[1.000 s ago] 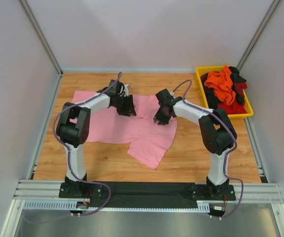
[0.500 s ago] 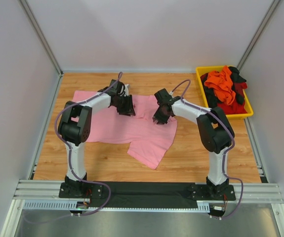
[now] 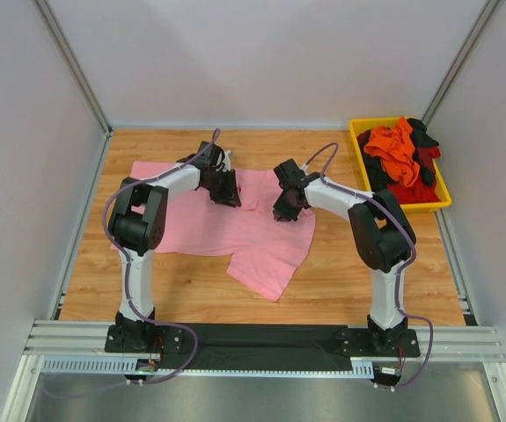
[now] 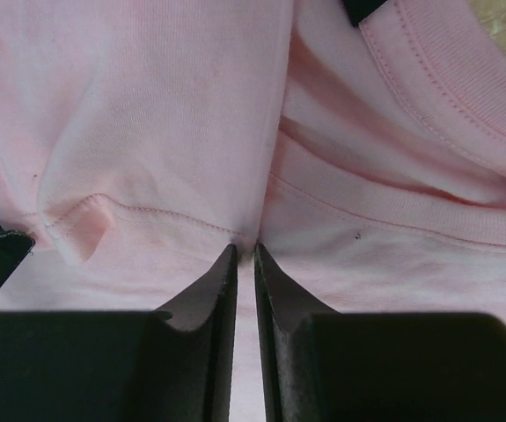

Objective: Fold and stack the t-shirts
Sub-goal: Fold the tshirt

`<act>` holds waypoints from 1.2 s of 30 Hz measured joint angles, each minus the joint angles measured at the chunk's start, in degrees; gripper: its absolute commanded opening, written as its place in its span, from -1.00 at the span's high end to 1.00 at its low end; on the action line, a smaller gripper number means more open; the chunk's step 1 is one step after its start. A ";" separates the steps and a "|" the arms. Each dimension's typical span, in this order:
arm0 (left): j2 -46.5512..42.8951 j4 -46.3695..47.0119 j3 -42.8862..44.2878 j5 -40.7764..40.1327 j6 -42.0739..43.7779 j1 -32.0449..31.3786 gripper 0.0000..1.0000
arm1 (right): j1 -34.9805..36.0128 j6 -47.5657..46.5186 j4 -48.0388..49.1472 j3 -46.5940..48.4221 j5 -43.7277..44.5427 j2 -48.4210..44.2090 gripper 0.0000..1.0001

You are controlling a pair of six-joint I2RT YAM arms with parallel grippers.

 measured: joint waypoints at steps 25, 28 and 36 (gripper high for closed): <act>0.31 -6.47 6.60 -2.54 -2.32 -0.74 1.00 | 0.02 -2.51 1.51 -2.23 1.66 -5.01 0.99; 0.31 -7.87 7.17 -3.10 -2.78 -0.74 1.00 | 0.02 -3.37 1.14 -3.10 2.08 -6.86 0.99; 0.31 -13.46 9.35 -5.92 -3.21 -0.74 1.00 | 0.07 -3.54 -0.44 -3.65 2.34 -10.43 0.99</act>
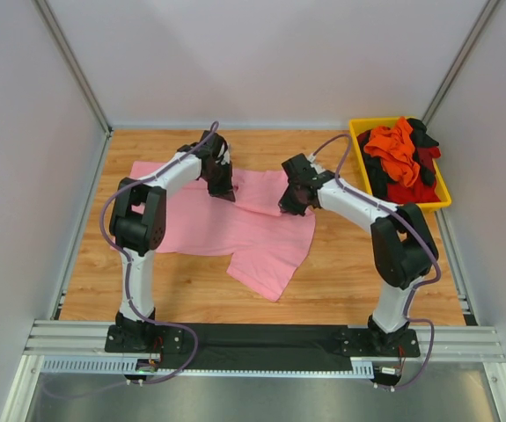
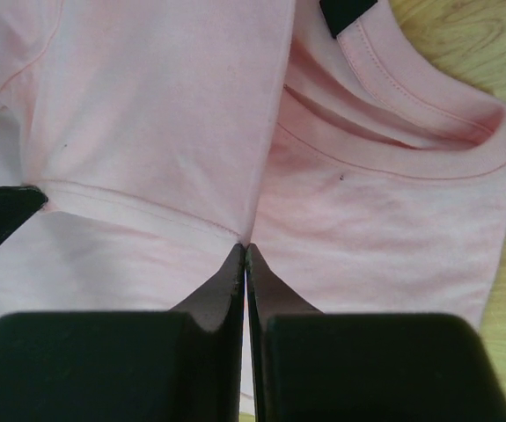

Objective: Fold and stack the t-shirts
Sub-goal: Fold the tshirt

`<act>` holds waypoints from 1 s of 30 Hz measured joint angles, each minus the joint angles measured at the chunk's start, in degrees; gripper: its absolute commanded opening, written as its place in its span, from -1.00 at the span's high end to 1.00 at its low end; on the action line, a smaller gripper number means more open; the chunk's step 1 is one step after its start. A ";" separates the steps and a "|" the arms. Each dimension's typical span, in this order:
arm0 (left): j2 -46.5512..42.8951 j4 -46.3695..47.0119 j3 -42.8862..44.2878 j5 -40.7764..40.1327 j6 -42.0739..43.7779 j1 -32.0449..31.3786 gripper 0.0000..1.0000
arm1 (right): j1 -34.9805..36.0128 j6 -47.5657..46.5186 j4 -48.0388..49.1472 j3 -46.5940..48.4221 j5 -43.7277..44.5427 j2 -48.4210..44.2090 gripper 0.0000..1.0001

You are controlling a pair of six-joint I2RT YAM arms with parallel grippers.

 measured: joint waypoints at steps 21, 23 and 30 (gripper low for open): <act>2.73 -3.91 0.33 -3.82 0.74 -0.66 0.64 | 3.63 6.58 4.83 -7.17 1.64 2.08 0.58; 2.73 -3.98 0.31 -3.78 1.16 -0.70 0.54 | 3.21 4.63 4.28 -5.88 1.60 3.10 0.39; 2.08 -5.11 0.48 -3.98 2.03 -0.70 0.23 | -4.46 -4.70 6.62 -4.52 -2.64 3.13 0.25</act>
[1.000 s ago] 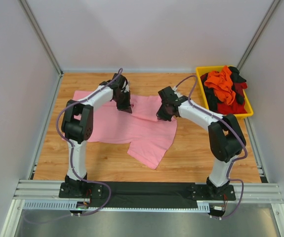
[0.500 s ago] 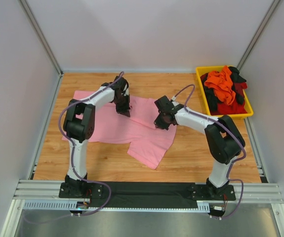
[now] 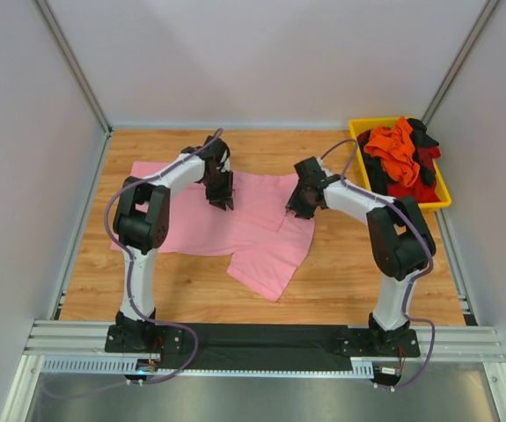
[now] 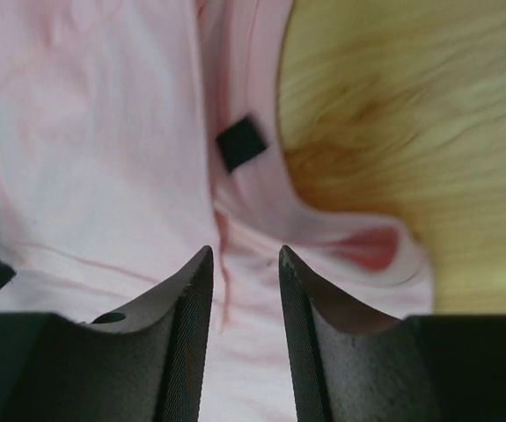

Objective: Fold and stack the t-shirts
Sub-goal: Fold the tshirt

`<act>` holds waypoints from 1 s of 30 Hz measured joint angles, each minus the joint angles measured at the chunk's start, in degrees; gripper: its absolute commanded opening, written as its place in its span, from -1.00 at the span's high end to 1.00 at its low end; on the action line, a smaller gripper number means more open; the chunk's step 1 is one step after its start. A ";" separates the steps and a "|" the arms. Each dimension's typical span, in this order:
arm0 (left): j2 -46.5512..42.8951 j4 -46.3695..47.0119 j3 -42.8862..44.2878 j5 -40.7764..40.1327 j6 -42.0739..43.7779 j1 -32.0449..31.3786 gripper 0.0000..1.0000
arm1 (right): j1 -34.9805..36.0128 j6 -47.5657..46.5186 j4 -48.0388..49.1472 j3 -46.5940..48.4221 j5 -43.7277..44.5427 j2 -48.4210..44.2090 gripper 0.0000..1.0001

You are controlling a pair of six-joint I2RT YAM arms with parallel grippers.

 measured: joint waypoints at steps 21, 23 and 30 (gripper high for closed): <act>5.53 -1.92 13.00 -2.32 1.46 20.74 0.21 | -16.63 -24.37 6.51 17.25 -16.24 15.82 0.46; 7.74 -2.29 13.55 -2.73 1.44 21.14 0.21 | -16.61 -25.44 5.95 18.84 -16.02 17.00 0.79; 9.38 -2.23 14.88 -4.37 1.18 22.16 0.19 | -17.05 -25.46 3.19 23.93 -11.74 19.98 0.99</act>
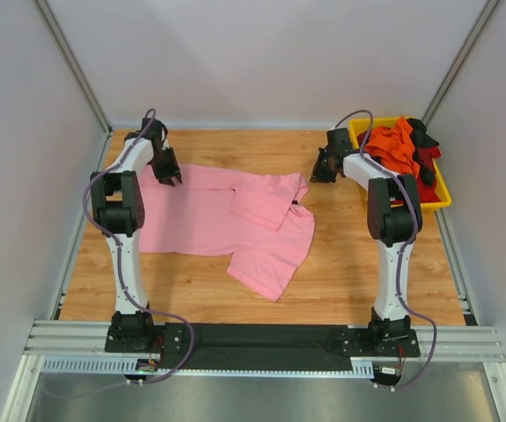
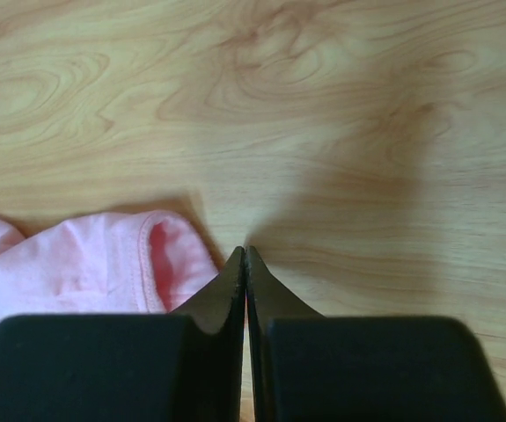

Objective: Fold and stack the t-shirts
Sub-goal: Fold the tshirt

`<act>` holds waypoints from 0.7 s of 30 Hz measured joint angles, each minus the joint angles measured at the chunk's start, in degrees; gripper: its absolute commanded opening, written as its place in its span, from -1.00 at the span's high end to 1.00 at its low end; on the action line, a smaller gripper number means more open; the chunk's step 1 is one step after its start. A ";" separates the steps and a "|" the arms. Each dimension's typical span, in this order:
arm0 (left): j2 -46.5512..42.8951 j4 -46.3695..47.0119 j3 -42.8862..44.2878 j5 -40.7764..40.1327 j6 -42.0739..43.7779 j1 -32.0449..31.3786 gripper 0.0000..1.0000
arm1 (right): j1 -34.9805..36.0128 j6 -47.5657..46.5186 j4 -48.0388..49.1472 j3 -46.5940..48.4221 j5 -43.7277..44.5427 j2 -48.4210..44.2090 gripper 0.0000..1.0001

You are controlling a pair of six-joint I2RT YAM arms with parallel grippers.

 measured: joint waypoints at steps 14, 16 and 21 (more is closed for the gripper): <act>2.03 -0.02 3.43 0.28 -0.13 0.00 0.13 | -3.10 1.05 1.01 1.60 -0.57 0.85 0.47; 2.03 0.02 3.43 0.59 0.04 0.00 0.12 | -3.02 0.96 2.34 -0.74 -2.99 -0.31 0.36; 2.03 0.02 3.43 1.62 0.22 0.00 0.11 | -2.82 -0.15 4.11 -5.64 -8.33 -2.84 0.35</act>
